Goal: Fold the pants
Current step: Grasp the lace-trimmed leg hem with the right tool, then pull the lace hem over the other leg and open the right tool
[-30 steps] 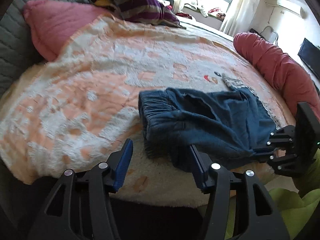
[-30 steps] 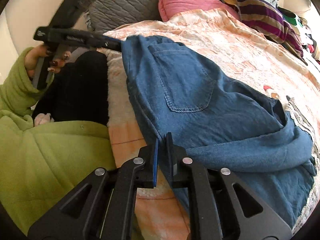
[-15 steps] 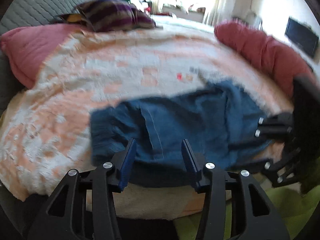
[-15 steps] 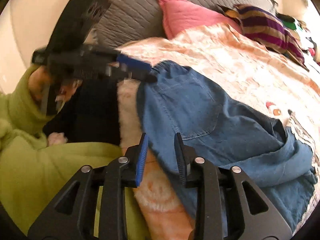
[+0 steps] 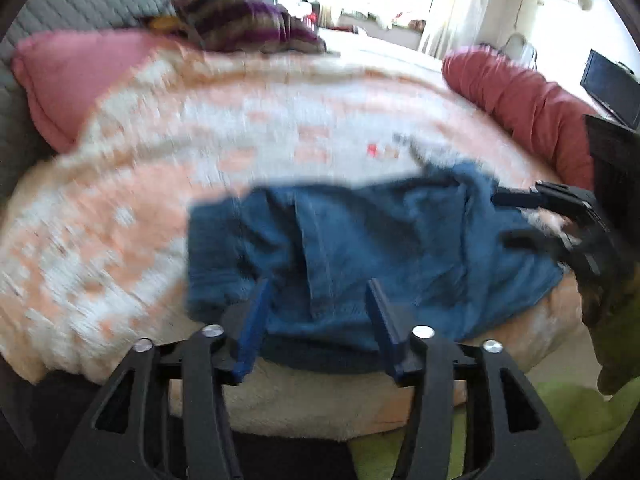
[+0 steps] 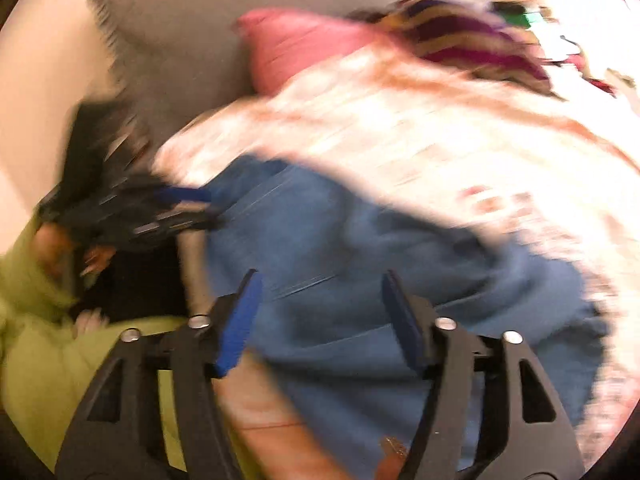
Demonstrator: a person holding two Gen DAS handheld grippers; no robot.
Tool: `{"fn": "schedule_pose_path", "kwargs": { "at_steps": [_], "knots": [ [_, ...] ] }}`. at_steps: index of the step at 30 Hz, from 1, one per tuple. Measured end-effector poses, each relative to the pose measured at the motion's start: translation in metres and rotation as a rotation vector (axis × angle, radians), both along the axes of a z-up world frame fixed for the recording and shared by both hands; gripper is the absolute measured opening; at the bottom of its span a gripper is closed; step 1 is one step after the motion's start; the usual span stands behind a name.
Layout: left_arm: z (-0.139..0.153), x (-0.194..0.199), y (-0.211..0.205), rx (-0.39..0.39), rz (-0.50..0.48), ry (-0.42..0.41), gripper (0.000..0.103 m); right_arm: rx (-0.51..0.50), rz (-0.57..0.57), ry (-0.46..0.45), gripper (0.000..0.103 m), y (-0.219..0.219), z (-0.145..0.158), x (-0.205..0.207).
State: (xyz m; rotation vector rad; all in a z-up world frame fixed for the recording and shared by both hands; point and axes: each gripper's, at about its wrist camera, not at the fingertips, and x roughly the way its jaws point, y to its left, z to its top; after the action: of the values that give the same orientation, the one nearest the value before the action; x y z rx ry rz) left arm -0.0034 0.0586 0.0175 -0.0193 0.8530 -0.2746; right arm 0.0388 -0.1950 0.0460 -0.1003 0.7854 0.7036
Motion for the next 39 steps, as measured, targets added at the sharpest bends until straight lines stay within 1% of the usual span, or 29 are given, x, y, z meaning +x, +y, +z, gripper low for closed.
{"fn": "schedule_pose_path", "kwargs": {
  "at_steps": [1,3,5,7,8,10,11,15,16,18,22,23,24,25,26,28,29,32,34,38,39],
  "knots": [
    [0.012,-0.003,-0.002,-0.008,-0.002,-0.029,0.059,-0.006,-0.04,-0.006,0.06,-0.009,0.004,0.009],
    [0.025,-0.002,-0.009,-0.031,-0.021,-0.049,0.062,-0.025,-0.149,-0.01,0.065,-0.033,0.008,0.038],
    [0.032,0.002,-0.022,-0.062,-0.057,-0.043,0.065,-0.04,-0.213,0.023,0.066,-0.047,0.004,0.062],
    [0.028,0.011,-0.038,-0.083,-0.091,-0.015,0.066,-0.045,-0.244,0.057,0.066,-0.055,-0.002,0.088],
    [0.022,0.017,-0.05,-0.104,-0.122,0.017,0.066,-0.06,-0.264,0.069,0.066,-0.056,-0.005,0.099],
    [0.009,0.027,-0.075,-0.138,-0.191,0.087,0.066,-0.079,-0.267,0.085,0.066,-0.055,-0.011,0.117],
    [0.002,0.031,-0.089,-0.141,-0.225,0.113,0.066,-0.093,-0.267,0.091,0.066,-0.051,-0.013,0.125],
    [-0.021,0.042,-0.134,-0.11,-0.319,0.166,0.064,-0.166,-0.261,0.14,0.066,-0.036,-0.029,0.153],
    [-0.03,0.046,-0.145,-0.107,-0.335,0.191,0.064,-0.184,-0.251,0.16,0.066,-0.031,-0.036,0.16],
    [-0.043,0.051,-0.154,-0.102,-0.344,0.227,0.064,-0.234,-0.261,0.173,0.066,-0.023,-0.051,0.173],
    [-0.062,0.057,-0.167,-0.101,-0.354,0.259,0.064,-0.271,-0.286,0.206,0.066,-0.014,-0.071,0.19],
    [-0.066,0.057,-0.168,-0.097,-0.355,0.256,0.064,-0.277,-0.292,0.211,0.066,-0.013,-0.075,0.192],
    [-0.066,0.056,-0.169,-0.094,-0.358,0.247,0.064,-0.288,-0.304,0.212,0.059,-0.013,-0.08,0.195],
    [-0.066,0.055,-0.17,-0.093,-0.361,0.237,0.064,-0.298,-0.309,0.21,0.037,-0.013,-0.082,0.198],
    [-0.066,0.055,-0.169,-0.098,-0.361,0.233,0.064,-0.298,-0.315,0.206,0.027,-0.017,-0.084,0.199],
    [-0.068,0.054,-0.169,-0.117,-0.36,0.228,0.066,-0.229,-0.336,0.213,0.01,-0.031,-0.079,0.198],
    [-0.067,0.053,-0.167,-0.129,-0.359,0.226,0.066,-0.199,-0.342,0.202,0.007,-0.037,-0.072,0.195],
    [-0.064,0.049,-0.157,-0.142,-0.353,0.217,0.066,-0.137,-0.37,0.142,0.006,-0.059,-0.048,0.175],
    [-0.061,0.048,-0.151,-0.14,-0.347,0.205,0.066,-0.086,-0.387,0.116,0.006,-0.077,-0.032,0.16],
    [-0.055,0.048,-0.15,-0.121,-0.335,0.172,0.066,-0.026,-0.439,0.05,0.006,-0.116,0.001,0.123],
    [-0.054,0.048,-0.15,-0.12,-0.332,0.168,0.064,-0.01,-0.455,0.038,0.006,-0.126,0.008,0.113]
  ]
}}
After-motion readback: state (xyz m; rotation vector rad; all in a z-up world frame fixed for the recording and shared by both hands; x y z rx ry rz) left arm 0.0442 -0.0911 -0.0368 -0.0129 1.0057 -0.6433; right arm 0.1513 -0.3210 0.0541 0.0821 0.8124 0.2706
